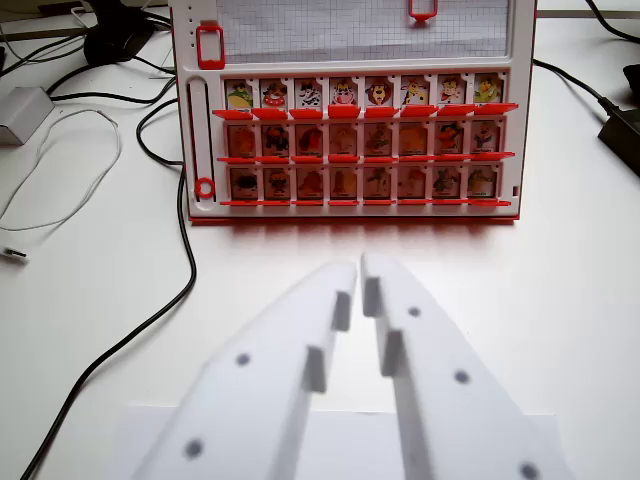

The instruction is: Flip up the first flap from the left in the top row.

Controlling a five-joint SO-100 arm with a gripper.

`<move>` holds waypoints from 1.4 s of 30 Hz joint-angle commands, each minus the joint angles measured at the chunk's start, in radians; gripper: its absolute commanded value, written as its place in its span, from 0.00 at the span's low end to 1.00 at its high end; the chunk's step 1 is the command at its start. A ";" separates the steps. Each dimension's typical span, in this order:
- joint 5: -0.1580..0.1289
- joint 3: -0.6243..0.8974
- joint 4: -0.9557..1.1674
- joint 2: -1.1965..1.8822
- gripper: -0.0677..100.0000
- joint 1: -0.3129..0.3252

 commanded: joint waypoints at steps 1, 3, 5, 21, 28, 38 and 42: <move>0.000 -0.144 -0.067 -0.179 0.00 -0.005; 0.000 -0.198 -0.115 -0.290 0.00 -0.005; -0.003 -0.249 -0.164 -0.408 0.00 -0.005; -0.015 -0.417 -0.325 -1.023 0.00 -0.138; 0.002 -0.327 -0.454 -1.121 0.00 -0.179; -0.006 -0.433 -0.595 -1.401 0.00 -0.181; -0.026 -0.479 -0.653 -1.486 0.00 -0.183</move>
